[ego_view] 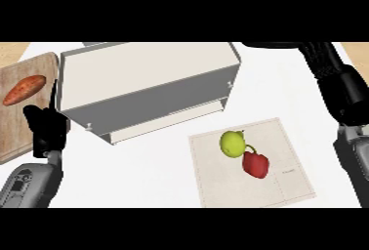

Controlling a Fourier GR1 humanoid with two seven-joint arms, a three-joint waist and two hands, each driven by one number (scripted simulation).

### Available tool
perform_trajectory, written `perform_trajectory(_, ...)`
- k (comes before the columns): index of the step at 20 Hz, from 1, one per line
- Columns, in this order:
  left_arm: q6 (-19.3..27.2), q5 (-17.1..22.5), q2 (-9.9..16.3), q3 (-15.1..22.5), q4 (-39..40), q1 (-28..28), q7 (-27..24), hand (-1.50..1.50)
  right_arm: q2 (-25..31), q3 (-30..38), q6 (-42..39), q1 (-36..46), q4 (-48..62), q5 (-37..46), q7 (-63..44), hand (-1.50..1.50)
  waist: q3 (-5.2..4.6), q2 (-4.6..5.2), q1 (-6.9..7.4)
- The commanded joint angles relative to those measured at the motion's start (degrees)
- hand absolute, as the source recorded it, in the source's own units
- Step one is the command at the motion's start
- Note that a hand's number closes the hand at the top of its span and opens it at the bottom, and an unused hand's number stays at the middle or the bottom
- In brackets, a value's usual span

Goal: Pick the bell pepper from the placemat and place it in the tiered shelf

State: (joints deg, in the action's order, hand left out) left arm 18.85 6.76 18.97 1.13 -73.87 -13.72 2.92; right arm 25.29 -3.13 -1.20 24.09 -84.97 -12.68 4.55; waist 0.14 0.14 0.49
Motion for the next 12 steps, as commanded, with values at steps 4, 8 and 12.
perform_trajectory(4,-4.69,4.11,0.22,-0.33,1.20,7.50,5.05,0.00,2.58,8.28,14.93,-13.36,-8.76,7.83,2.18,1.50,-0.22,-1.38,-4.83)
perform_trajectory(8,-7.05,7.44,-1.46,-0.37,2.31,11.54,7.36,0.00,7.16,13.58,23.08,-26.20,0.28,15.97,-6.18,1.50,-0.58,-0.80,-9.04)
perform_trajectory(12,-10.08,9.46,-2.13,0.44,1.02,12.59,8.64,0.00,-4.09,13.80,26.50,-41.17,-11.69,11.12,0.25,-1.50,-0.19,-1.09,-5.90)
